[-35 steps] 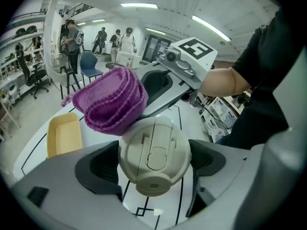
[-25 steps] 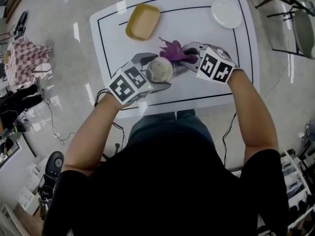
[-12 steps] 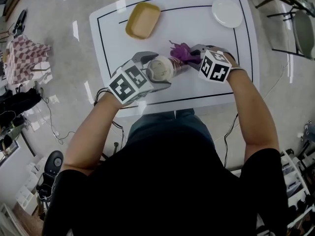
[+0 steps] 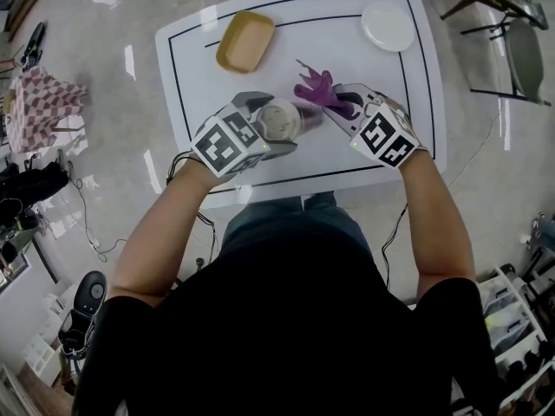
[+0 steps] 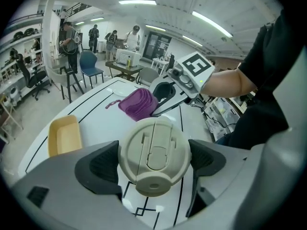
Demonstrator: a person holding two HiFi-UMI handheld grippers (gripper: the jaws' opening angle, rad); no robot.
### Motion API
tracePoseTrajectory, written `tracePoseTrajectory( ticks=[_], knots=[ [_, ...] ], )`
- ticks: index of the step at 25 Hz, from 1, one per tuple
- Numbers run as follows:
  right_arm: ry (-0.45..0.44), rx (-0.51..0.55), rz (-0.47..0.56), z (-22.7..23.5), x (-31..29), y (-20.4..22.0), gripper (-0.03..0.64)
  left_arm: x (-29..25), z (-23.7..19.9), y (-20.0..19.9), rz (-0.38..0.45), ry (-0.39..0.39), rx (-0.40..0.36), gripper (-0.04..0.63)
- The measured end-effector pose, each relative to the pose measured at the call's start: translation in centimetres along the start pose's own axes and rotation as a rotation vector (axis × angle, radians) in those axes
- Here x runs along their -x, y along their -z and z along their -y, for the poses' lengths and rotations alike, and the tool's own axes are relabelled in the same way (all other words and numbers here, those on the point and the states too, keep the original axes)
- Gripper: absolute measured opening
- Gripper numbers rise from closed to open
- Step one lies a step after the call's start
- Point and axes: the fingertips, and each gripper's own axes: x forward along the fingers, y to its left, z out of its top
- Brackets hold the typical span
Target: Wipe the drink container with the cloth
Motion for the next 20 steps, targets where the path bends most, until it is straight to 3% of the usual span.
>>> tracePoseTrajectory(
  ticks=[6, 13, 20],
  knots=[
    [0.107, -0.207, 0.164, -1.3, 7.3, -0.5, 0.086, -0.8, 1.8, -2.9, -0.039, -0.039, 0.019, 0.48],
    [0.249, -0.389, 0.255, -2.6, 13.1, 0.5, 0.086, -2.0, 3.3, -4.7, -0.088, -0.095, -0.052, 0.48],
    [0.302, -0.397, 0.273, -4.8, 19.2, 1.2, 0.086, -3.1, 5.1, -6.2, -0.083, -0.148, -0.085, 0.48]
  ],
)
